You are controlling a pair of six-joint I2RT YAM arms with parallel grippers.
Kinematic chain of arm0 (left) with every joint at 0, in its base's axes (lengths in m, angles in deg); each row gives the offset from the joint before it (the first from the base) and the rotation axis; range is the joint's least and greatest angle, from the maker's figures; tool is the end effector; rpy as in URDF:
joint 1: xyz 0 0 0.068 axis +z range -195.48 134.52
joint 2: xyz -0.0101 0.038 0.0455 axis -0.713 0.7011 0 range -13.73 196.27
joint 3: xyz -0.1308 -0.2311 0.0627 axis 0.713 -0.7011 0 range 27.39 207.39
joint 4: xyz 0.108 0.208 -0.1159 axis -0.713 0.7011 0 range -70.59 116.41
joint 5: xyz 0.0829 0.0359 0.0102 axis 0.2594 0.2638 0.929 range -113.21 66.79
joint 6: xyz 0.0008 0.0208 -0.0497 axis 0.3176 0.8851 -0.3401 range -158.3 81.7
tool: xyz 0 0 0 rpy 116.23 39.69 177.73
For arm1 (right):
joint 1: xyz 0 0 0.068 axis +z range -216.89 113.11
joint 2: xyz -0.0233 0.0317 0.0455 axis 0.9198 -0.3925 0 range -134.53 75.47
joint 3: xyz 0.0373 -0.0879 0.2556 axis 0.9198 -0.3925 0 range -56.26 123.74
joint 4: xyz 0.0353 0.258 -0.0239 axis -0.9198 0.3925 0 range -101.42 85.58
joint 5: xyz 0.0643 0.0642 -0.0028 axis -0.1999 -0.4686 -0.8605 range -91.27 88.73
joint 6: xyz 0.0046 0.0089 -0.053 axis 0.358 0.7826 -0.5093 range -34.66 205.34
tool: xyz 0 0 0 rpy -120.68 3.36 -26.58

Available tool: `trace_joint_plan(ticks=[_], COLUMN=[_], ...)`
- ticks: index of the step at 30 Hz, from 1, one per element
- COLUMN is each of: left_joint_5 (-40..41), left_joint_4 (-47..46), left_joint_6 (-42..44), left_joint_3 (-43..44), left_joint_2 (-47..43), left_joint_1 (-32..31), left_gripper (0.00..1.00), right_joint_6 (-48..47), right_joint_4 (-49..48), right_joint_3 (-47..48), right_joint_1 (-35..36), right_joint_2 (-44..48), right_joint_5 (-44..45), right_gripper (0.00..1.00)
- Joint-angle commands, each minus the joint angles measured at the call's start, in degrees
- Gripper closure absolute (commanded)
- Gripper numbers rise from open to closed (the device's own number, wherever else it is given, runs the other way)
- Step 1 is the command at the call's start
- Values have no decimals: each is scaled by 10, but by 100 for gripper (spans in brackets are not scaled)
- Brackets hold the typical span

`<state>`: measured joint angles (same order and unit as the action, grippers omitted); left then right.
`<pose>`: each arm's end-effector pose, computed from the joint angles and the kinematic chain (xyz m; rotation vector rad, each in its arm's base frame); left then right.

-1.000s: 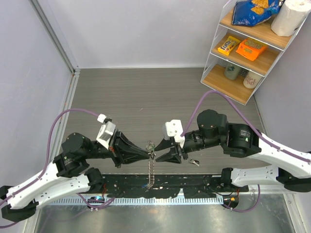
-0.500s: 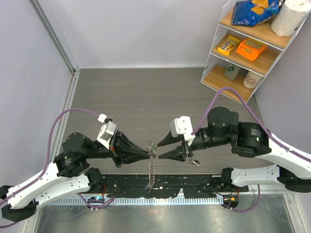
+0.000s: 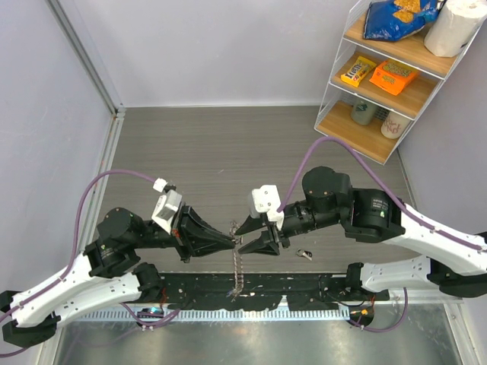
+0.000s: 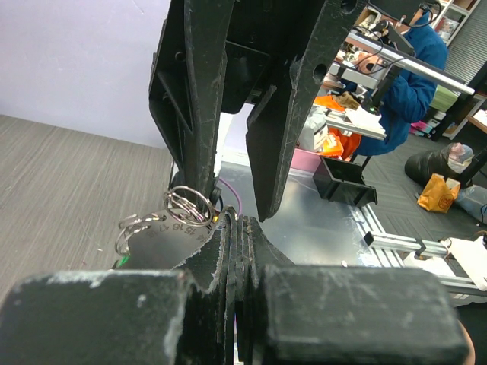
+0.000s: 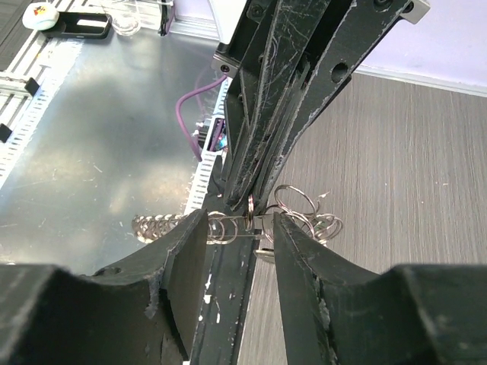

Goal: Put the keys on the keyring

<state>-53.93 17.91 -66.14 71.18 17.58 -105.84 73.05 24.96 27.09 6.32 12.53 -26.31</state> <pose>0.0446 -0.1152 0.3875 0.9139 1.2755 -1.6097 0.0465 0.2061 0.4612 -1.5674 1.2133 1.1214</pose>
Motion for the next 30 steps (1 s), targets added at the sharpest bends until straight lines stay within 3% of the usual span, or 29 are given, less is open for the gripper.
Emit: trace_joint_plan(ticks=[1,23,30], left_joint_5=[-5,11,18], left_joint_4=[-41,-49,-49], left_joint_6=[4,1,2], left_joint_3=[10,9,9], left_joint_2=[-6,-5,-11], left_joint_1=[-2,-2,-1], left_gripper=[100,100,100], right_joint_6=[-4,3,2], right_joint_4=[-32,-49,-47], right_joint_3=[25,16,14], right_joint_1=[5,14,17], right_joint_2=[-1,-21,-28], right_joint_5=[-16,-30,-40], right_gripper=[55,67,83])
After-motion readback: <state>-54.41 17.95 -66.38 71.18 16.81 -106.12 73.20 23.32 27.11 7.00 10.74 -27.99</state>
